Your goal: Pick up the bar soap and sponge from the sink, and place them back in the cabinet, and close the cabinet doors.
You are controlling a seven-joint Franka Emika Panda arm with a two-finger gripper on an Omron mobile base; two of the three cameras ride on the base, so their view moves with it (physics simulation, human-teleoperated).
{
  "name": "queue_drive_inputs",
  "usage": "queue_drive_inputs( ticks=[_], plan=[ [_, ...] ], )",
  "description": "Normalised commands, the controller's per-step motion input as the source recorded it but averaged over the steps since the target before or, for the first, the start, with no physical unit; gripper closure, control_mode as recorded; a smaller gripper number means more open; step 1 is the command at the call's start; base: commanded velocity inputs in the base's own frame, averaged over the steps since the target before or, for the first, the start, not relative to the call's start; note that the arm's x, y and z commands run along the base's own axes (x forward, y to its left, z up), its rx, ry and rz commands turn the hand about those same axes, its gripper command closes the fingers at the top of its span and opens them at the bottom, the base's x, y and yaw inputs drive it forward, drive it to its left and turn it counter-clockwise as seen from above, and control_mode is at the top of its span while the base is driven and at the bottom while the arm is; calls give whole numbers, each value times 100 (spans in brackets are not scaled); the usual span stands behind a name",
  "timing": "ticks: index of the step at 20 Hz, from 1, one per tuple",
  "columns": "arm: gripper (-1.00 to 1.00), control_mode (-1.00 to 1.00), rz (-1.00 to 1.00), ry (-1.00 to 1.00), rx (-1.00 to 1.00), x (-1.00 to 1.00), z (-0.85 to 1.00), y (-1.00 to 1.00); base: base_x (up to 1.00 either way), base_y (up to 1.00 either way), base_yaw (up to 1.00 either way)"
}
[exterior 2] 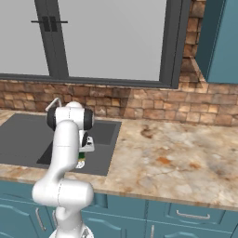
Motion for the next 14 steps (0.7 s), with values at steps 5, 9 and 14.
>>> queue_drive_inputs(
  ticks=[5,9,14],
  plan=[
    [-100,-100,0,3,0,2,-16,0,0,0,0],
    [-100,-100,0,3,0,0,-15,0,0,0,0],
    [100,-100,0,1,0,0,-11,0,0,0,0]
  ],
)
